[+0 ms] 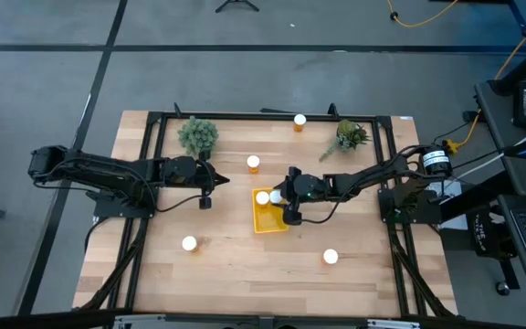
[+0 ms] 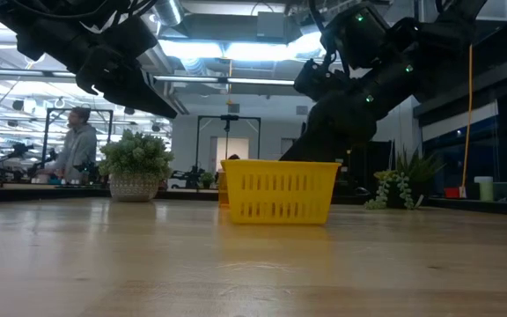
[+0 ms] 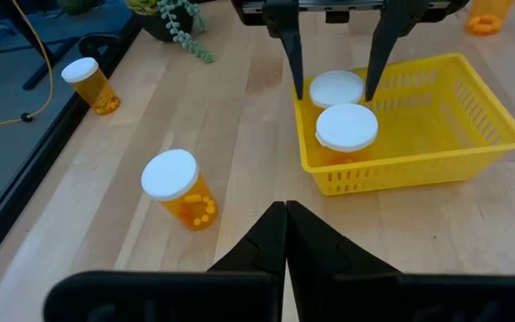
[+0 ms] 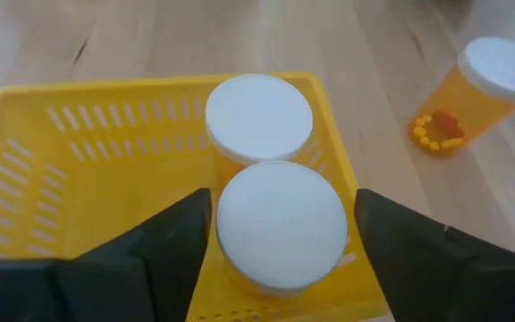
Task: Pick and place pill bottles into a basket
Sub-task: Put the orange pill bottle into the yellow bin
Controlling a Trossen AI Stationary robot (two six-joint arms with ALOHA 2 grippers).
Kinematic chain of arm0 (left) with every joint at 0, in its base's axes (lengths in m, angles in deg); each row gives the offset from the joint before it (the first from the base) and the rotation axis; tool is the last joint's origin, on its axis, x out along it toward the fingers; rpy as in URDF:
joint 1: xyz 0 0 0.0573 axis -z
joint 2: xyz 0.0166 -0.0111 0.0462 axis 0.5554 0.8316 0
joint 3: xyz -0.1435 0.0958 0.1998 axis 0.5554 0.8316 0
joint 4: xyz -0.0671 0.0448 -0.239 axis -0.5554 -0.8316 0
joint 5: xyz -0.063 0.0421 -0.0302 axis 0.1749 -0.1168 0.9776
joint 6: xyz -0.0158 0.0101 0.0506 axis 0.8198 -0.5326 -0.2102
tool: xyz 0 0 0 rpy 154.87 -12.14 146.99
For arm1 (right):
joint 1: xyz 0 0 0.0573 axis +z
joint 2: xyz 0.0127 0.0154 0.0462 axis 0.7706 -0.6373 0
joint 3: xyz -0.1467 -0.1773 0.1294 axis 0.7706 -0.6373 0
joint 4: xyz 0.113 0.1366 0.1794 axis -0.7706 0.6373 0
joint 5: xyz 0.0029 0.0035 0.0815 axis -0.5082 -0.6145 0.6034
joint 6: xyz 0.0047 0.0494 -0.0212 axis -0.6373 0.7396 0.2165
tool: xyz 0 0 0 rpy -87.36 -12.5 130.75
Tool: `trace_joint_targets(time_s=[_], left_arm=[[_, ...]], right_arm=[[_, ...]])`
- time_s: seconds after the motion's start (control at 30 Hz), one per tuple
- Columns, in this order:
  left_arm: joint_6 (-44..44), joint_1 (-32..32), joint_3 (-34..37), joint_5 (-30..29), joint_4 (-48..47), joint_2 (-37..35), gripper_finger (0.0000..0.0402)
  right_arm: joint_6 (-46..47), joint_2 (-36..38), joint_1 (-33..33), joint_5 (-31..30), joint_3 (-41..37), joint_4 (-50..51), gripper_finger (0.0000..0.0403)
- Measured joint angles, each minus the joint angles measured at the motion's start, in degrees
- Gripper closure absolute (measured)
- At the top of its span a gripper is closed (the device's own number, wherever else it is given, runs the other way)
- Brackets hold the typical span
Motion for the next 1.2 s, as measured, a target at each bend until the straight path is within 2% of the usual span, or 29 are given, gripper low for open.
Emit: trace_joint_targets(time_s=[0.83,1.03,1.2], left_arm=[[0.0,0.0,0.0,0.0,0.0,0.0,0.0398],[0.0,0.0,0.0,0.0,0.0,0.0,0.0398],[0.0,0.0,0.0,0.0,0.0,0.0,0.0398]], right_arm=[[-4.5,0.5,-0.3,0.5,0.0,-3.3,0.0119],[-5.9,6.1,-0.2,5.6,2.0,-0.6,0.0119],[-8.5,12.7,-0.2,5.7,5.0,8.2,0.0119]])
